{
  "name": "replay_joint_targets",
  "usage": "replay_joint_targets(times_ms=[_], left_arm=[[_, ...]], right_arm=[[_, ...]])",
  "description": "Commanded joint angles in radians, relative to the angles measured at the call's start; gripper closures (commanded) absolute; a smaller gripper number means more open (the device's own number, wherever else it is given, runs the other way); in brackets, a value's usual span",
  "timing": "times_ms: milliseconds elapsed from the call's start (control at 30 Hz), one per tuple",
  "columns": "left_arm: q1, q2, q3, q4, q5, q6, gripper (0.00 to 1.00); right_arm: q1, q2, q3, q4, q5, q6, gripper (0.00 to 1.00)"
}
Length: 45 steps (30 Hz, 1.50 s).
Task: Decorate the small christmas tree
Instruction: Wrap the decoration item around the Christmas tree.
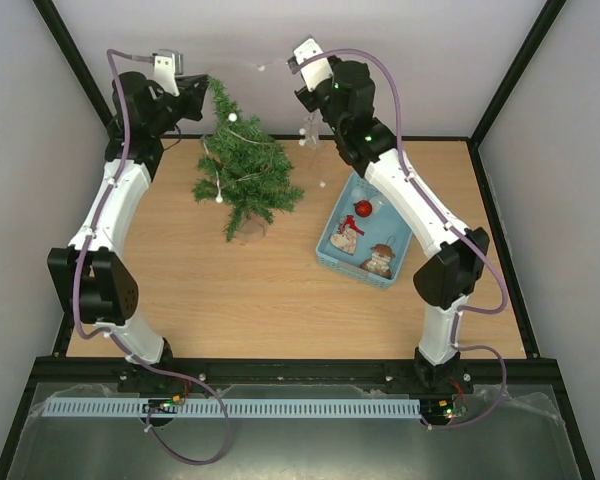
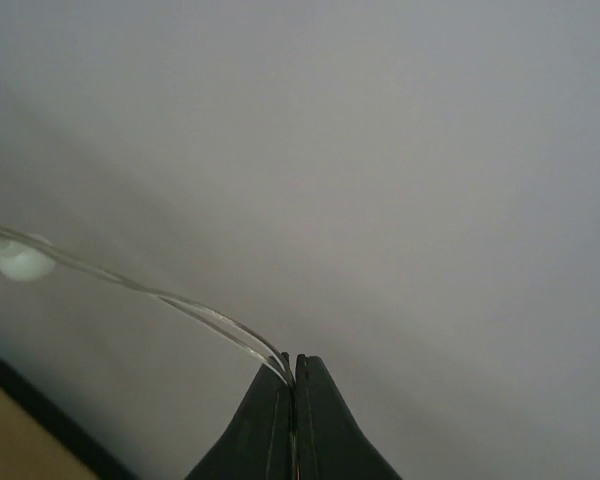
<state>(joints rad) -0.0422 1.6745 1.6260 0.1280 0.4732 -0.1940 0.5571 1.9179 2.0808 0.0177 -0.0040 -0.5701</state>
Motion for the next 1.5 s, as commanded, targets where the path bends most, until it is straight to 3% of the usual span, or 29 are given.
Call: replay_joint_targets(times_ms=[0, 67, 300, 600, 733, 1100, 1467], left_arm=[[0.01, -0.03, 0.024, -0.065, 0.062, -0.009, 0.87], [0.01, -0.051, 0.01, -0.097, 0.057, -0.001, 0.76], [0.01, -0.128, -0.047, -0.191, 0.045, 0.006, 0.54], [0.024, -0.098, -0.028, -0.293, 0.046, -0.007, 0.6], [0.04, -0.062, 0.016, -0.382, 0.081, -0.006, 0.58], [0.047, -0.124, -0.015, -0.39, 0.002, -0.061, 0.48], [0.047, -0.288, -0.265, -0.341, -0.125, -0.125, 0.46]], right_arm=[[-0.01, -0.11, -0.085, -0.077, 0.076, 0.037, 0.98], [-0.01, -0.133, -0.117, -0.097, 0.1, 0.046, 0.98], [-0.013, -0.164, -0.129, -0.211, 0.144, 0.086, 0.98], [-0.021, -0.137, -0.13, -0.185, 0.076, 0.086, 0.98], [-0.024, -0.107, -0.109, -0.193, 0.064, 0.09, 0.98], [-0.063, -0.066, -0.091, -0.338, 0.109, 0.212, 0.98], [-0.063, -0.059, -0.229, -0.398, 0.105, 0.306, 0.98]])
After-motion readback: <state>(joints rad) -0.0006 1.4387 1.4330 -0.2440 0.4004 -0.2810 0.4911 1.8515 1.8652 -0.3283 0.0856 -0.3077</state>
